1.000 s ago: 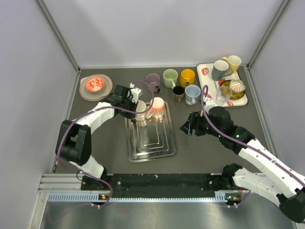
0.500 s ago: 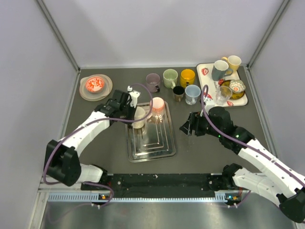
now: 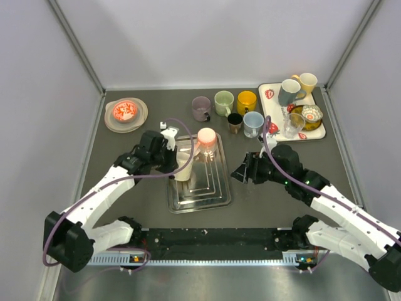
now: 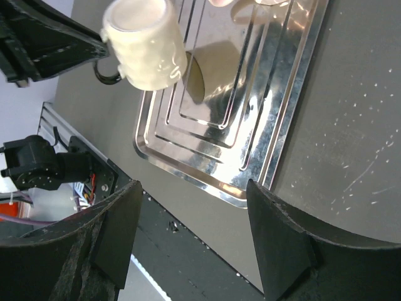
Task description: Turn the mug right side up
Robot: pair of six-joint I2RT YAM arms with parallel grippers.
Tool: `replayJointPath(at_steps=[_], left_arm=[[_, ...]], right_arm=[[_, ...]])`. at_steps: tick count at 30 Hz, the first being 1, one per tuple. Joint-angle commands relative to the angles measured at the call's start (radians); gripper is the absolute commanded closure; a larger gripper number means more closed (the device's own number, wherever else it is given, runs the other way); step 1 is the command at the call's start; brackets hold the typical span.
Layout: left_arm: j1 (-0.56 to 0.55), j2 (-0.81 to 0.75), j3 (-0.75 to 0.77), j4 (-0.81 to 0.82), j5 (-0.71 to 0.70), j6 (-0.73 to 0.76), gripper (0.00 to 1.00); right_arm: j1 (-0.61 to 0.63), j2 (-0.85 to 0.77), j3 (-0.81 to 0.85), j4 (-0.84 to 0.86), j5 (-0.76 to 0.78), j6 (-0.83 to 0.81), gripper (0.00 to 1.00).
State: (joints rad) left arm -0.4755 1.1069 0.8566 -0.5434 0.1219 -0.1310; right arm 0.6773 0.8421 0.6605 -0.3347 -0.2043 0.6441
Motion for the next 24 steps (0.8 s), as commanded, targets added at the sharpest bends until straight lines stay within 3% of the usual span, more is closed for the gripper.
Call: replayJointPath(at_steps=[1,6,17,24], left_arm=[[-0.012,-0.041,-0.069,0.189,-0.017,-0.05,1.0],[-0.023,-0.029,-0.155,0.27,-0.051,-0.093,1.0],[-0.095,0.111,-0.114,0.172,-0.145,-0.065,1.0],[-0.121,0.171,-0.07,0.123,-0.194,-0.073,0.79]], right_arm=[[0.03,-0.014,-0.005,0.071,-0.003,0.031,0.33],[0.036,-0.014,-0.012,0.066,0.008,0.034,0.33],[0.036,0.002,-0.018,0.054,0.025,0.028,0.33],[0.038,-0.009,-0.025,0.042,0.04,0.02,0.33]])
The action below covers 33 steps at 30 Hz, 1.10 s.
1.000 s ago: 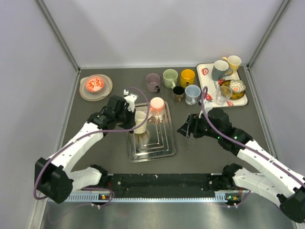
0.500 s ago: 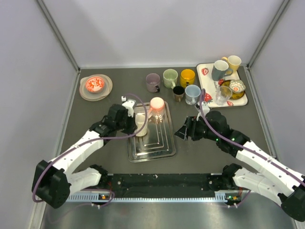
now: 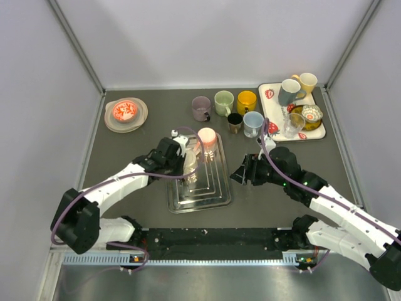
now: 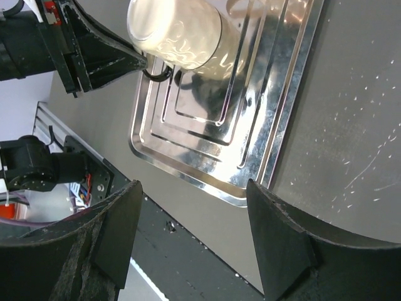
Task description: Turn the mug right side up
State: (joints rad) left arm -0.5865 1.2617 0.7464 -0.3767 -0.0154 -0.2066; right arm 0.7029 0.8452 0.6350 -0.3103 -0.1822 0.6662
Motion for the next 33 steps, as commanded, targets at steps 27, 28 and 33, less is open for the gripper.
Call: replayJointPath(at_steps=[27,28,33], left_arm=[[-0.027,0.139,0.153,-0.106,-0.067,0.01,0.87],[-0.027,0.137,0.153,-0.106,-0.067,0.012,0.91],[-0.03,0.105,0.148,-0.105,-0.064,-0.002,1.0]], right_arm=[[0.012,-0.023,-0.018,0.004,0.055,-0.005,0.33],[0.012,-0.023,-0.017,0.004,0.055,-0.007,0.33],[0.012,-0.018,-0.014,0.004,0.053,-0.005,0.33]])
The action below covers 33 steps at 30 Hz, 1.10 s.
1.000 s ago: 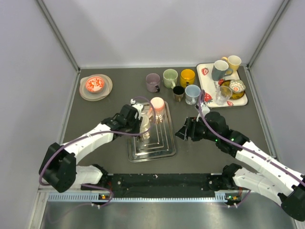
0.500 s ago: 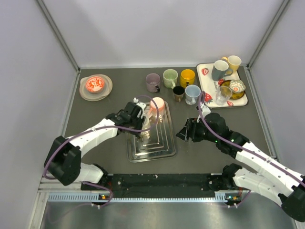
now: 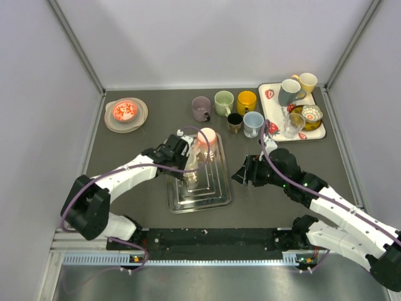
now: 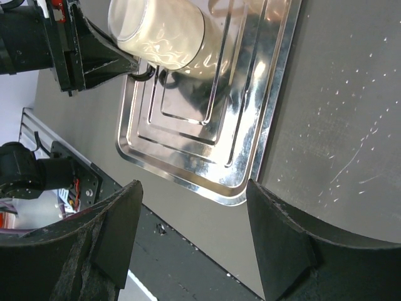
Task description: Turn the mug right side up
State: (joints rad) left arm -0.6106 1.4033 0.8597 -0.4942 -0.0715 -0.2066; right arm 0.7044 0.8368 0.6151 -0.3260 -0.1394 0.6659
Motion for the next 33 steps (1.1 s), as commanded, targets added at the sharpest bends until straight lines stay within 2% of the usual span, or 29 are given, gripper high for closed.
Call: replayJointPath(at_steps=[1,8,14,19,23,28,33], left_arm=[[-0.009,-0.076,0.033,0.011,-0.01,-0.005,1.0],[-0.025,-0.357,-0.011,0.04,0.013,-0.034,1.0],[-0.023,-0.544,-0.057,0.16,0.079,-0.173,1.0],[-0.023,-0.667,-0.181,0.48,0.212,-0.341,1.0],[-0.023,-0.687,-0.261,0.725,0.366,-0.538,1.0],[-0.023,-0.673,-0.379,1.088,0.467,-0.749,1.0],[-0.025,-0.638,-0.433,1.246,0.51,-0.841,1.0]], right_arm=[[0.01,-0.008,0.006,0.019,0.011,-0.005,0.33],[0.01,-0.002,0.006,0.019,-0.008,-0.011,0.33],[0.012,-0.007,-0.018,0.111,-0.124,0.017,0.33],[0.01,-0.034,-0.074,0.353,-0.322,0.127,0.31],[0.012,-0.031,-0.106,0.502,-0.414,0.199,0.26],[0.012,-0.015,-0.121,0.677,-0.491,0.274,0.23],[0.012,0.016,-0.127,0.755,-0.499,0.301,0.23]])
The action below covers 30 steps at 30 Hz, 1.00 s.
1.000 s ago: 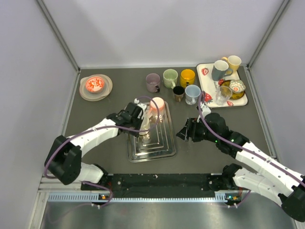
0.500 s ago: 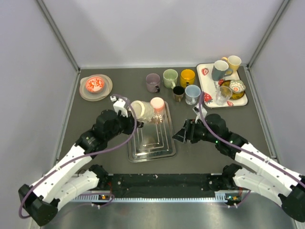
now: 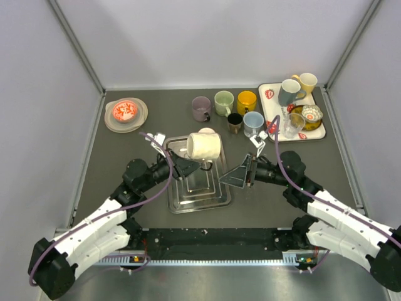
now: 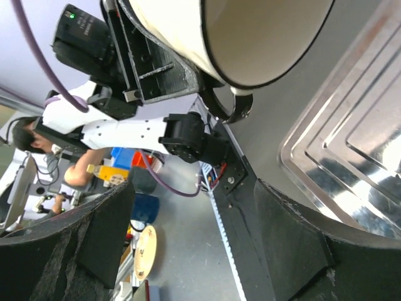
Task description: Turn the mug right side up
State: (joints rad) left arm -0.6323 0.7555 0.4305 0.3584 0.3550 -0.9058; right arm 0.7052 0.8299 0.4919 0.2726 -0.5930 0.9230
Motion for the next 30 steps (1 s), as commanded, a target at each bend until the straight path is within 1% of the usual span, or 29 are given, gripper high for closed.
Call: replayJointPath(at_steps=[1,2,4,6,11,13,21,24,25,27,30], left_arm=[[-0.003,0.019,-0.009,0.413,0.09,-0.171,1.0],[-0.004,0.036,-0.015,0.472,0.091,-0.188,1.0],[-0.007,0.054,-0.033,0.522,0.096,-0.231,1.0],[-0.013,0.076,-0.033,0.556,0.101,-0.243,1.0],[-0.029,0.102,-0.013,0.557,0.122,-0.235,1.0],[-0.033,0.108,-0.01,0.557,0.127,-0.232,1.0],[-0.055,0.127,-0.013,0.564,0.142,-0.225,1.0],[-0.061,0.127,-0.015,0.564,0.144,-0.223,1.0],[-0.061,0.128,-0.015,0.564,0.145,-0.223,1.0],[-0.064,0.127,-0.016,0.554,0.145,-0.22,1.0],[-0.067,0.123,-0.021,0.551,0.148,-0.22,1.0]], right_arm=[[0.011,0.028,-0.003,0.162,-0.036,0.046,0.23],[0.011,0.032,-0.003,0.187,-0.034,0.051,0.22],[0.013,0.05,0.0,0.215,-0.03,0.062,0.23],[0.014,0.067,0.016,0.237,-0.025,0.063,0.23],[0.016,0.13,0.056,0.267,-0.031,0.071,0.25],[0.016,0.155,0.069,0.298,-0.042,0.08,0.27],[0.016,0.201,0.093,0.398,-0.036,0.141,0.33],[0.016,0.213,0.099,0.412,-0.025,0.151,0.37],[0.016,0.215,0.099,0.416,-0.022,0.154,0.4],[0.016,0.224,0.097,0.43,-0.008,0.166,0.44],[0.014,0.247,0.091,0.484,-0.005,0.192,0.46]])
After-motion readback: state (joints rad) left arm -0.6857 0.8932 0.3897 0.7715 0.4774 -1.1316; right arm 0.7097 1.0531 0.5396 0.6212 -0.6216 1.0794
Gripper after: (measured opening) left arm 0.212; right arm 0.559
